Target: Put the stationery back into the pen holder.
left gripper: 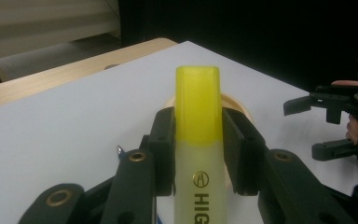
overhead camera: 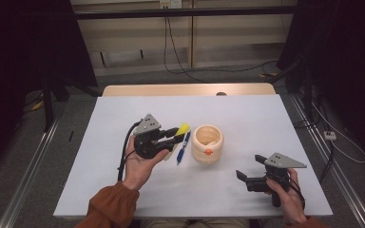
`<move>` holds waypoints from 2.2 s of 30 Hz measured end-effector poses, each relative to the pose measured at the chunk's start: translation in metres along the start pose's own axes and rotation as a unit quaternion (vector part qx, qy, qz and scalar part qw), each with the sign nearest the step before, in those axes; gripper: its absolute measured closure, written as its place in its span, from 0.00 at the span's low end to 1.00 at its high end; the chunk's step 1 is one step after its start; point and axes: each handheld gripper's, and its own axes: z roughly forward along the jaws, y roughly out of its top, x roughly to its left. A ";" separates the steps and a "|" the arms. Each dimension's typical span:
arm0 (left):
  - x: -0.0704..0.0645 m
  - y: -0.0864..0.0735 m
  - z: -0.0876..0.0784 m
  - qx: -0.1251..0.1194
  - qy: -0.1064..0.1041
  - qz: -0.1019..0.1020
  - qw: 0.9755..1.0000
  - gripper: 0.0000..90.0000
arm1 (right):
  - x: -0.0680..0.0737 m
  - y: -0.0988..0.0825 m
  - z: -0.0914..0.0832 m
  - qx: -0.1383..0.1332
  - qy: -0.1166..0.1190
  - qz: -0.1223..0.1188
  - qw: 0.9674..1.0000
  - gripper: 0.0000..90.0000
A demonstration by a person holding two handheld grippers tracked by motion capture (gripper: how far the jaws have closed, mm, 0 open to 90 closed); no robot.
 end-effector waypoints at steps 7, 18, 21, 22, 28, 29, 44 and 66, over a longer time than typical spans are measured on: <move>-0.005 0.013 0.013 -0.017 -0.004 0.002 1.000 0.75 | 0.000 0.000 0.000 0.001 0.000 0.000 1.000 0.05; -0.013 0.034 0.037 -0.035 -0.009 0.014 0.999 0.75 | 0.000 0.000 0.000 0.001 0.001 0.001 1.000 0.05; -0.015 0.038 0.044 -0.036 -0.014 0.009 0.999 0.75 | 0.000 0.000 0.000 0.001 0.001 0.001 1.000 0.05; -0.016 0.039 0.047 -0.035 -0.015 0.010 0.999 0.75 | 0.000 0.000 0.000 0.001 0.001 0.001 1.000 0.05; -0.020 0.045 0.060 -0.036 -0.016 0.026 0.999 0.75 | -0.001 0.000 0.000 0.002 0.002 0.001 1.000 0.05; -0.019 0.046 0.062 -0.038 -0.018 0.027 0.999 0.74 | 0.000 0.000 0.000 0.002 0.002 0.001 1.000 0.05; -0.016 0.046 0.095 -0.037 -0.019 0.015 0.999 0.75 | -0.001 -0.001 0.000 0.003 0.003 0.003 1.000 0.05; -0.014 0.020 0.124 -0.009 -0.034 0.008 0.999 0.74 | -0.001 -0.001 0.000 0.006 0.005 0.003 1.000 0.05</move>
